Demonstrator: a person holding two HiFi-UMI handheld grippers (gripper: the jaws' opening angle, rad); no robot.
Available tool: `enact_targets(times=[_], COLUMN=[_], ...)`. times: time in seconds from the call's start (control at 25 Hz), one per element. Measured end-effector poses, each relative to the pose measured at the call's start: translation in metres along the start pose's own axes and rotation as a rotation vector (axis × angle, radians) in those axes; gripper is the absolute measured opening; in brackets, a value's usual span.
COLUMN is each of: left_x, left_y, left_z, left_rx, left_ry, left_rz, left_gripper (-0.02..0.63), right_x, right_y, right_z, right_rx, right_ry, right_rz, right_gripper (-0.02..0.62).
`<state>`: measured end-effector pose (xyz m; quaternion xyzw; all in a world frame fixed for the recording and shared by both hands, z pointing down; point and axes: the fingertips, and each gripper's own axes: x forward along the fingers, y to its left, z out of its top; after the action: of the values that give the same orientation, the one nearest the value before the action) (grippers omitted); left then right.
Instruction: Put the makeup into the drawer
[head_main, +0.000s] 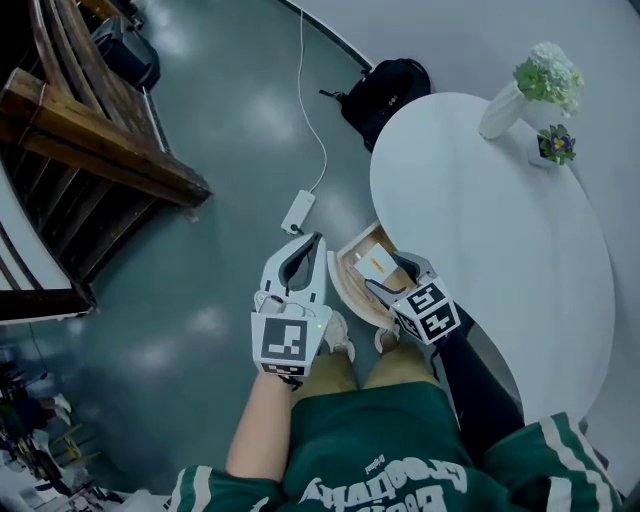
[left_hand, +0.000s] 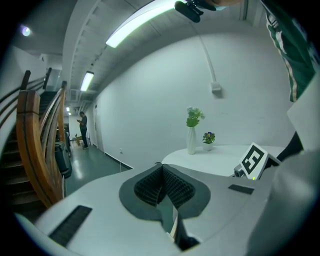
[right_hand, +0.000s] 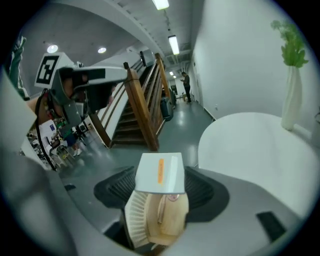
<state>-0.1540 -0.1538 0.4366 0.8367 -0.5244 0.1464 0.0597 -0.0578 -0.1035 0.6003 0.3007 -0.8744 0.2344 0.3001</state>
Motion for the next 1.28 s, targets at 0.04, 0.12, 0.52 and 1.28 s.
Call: enact_targets(times=[0.04,0.12,0.52,1.28], left_x=[-0.001,-0.001,0.002,-0.015], left_y=[-0.002,-0.003,0.013,0.052], left_z=[-0.004,-0.012,-0.037,-0.099], left_rx=[0.005,0.01,-0.01,-0.075], left_ry=[0.006,0.017,0.05,0.142], left_rz=[-0.009,-0.022,-0.038,0.014], left_gripper=[0.0,0.0,0.0,0.0], right_x=[0.008,0.024,0.082,0.154], right_y=[0.004,0.008,-0.013,-0.056], right_z=[-0.01,-0.027,-0.108,-0.202], right_rx=[0.004,0.023,0.098,-0.049], right_ry=[0.024,0.063,0.258,0.631], right_rz=[0.012,0.024,-0.008,-0.029], right_gripper=[0.313,0.313,0.313,0.321])
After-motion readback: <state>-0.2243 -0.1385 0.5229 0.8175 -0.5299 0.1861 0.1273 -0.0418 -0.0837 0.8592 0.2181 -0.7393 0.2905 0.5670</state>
